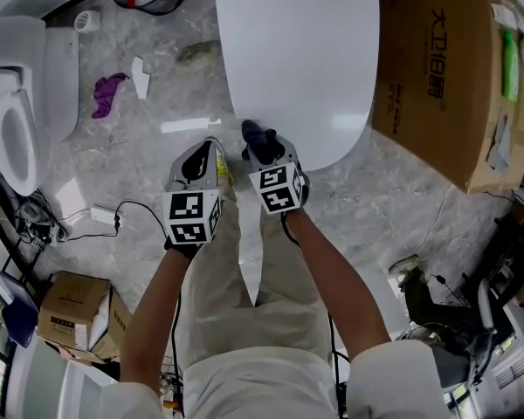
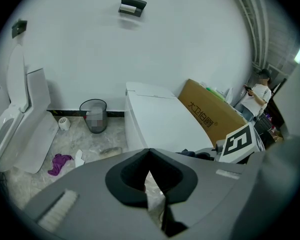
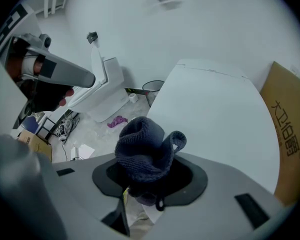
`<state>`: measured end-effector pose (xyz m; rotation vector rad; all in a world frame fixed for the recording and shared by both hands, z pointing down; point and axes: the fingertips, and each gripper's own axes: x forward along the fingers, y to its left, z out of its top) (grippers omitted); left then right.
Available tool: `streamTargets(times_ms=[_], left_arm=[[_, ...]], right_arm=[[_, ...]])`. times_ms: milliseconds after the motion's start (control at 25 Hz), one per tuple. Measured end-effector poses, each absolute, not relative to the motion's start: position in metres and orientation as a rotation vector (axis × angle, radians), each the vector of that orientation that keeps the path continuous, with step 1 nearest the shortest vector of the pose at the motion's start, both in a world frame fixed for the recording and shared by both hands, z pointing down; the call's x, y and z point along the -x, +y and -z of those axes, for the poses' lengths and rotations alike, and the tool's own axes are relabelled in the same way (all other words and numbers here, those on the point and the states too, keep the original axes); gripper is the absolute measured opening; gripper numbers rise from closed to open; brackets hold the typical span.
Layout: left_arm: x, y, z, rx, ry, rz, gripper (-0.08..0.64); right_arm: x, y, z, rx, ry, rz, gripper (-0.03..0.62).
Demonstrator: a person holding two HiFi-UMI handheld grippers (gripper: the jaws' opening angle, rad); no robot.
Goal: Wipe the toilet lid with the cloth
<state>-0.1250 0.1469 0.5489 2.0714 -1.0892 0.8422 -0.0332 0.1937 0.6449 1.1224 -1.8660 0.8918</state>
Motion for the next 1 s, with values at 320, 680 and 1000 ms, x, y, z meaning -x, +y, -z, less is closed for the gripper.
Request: streamTargets(times_ms=[320, 680, 1000], left_arm=[[0.103, 0.143, -0.548, -2.090, -1.075, -0.835, 0.000], [0.089, 0.145, -0.546, -2.111, -1.068, -0.845, 0.000], [0.073, 0.142, -0.547, -2.122, -1.050, -0.846, 0.000]], right_arm=[[0.019, 0.198, -0.646, -1.132, -1.861, -0.901, 0.167], [0.000, 0.206, -0.647, -1.124, -1.857, -0.899, 0.167], [-0.013, 0.209, -0.647, -1.124, -1.858, -0.897, 0.169]])
